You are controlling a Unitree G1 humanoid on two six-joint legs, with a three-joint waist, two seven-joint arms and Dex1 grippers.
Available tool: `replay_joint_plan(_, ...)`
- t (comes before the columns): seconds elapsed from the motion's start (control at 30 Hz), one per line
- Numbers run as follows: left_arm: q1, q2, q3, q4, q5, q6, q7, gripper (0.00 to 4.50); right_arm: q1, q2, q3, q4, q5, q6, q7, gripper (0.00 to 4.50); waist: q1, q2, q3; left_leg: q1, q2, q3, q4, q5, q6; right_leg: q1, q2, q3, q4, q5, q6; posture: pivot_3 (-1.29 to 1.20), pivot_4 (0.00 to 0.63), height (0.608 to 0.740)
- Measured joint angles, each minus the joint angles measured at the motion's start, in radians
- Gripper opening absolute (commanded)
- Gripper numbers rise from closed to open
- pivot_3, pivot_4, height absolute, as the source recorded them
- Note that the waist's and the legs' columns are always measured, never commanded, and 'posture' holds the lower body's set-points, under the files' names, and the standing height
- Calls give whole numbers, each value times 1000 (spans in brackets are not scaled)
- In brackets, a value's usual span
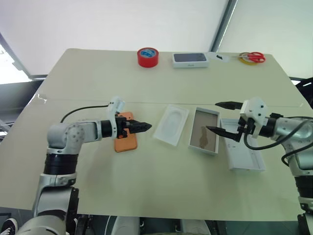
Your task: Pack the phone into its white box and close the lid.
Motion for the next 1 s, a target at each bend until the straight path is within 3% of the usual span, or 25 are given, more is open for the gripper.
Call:
replay_joint_plan(0.3,-30,-68,-38,59,11,53,9,4470,1,0,0,-14,-4,0,-14,4500,-1,0,0,0,1,0,0,0,-1,0,1,0,0,0,0,0,150,730)
replay_joint_plan(0.4,-30,-87,-44,70,16,38,9,3650,8,1,0,-22,-4,0,-20,4500,2,0,0,0,1,0,0,0,-1,0,1,0,0,0,0,0,150,730)
replay_joint_plan(0.7,-17,-125,-21,109,16,15,12,3650,21,1,-1,-31,-5,0,-30,4500,1,0,0,0,1,0,0,0,-1,0,1,0,0,0,0,0,150,730)
replay_joint_plan(0.8,-16,-128,-15,121,14,12,11,2807,21,1,-1,-32,-6,0,-32,4500,1,0,0,0,1,0,0,0,-1,0,1,0,0,0,0,0,150,730)
replay_joint_plan(0.87,-7,-137,4,136,11,19,15,1892,21,1,-1,-32,-6,0,-33,4500,0,0,0,0,1,0,0,0,-1,0,1,0,0,0,0,0,150,730)
replay_joint_plan(1.0,-4,-153,47,176,2,39,19,1892,21,1,-1,-33,-7,0,-33,4500,0,0,0,0,1,0,0,0,-1,0,1,0,0,0,0,0,150,730)
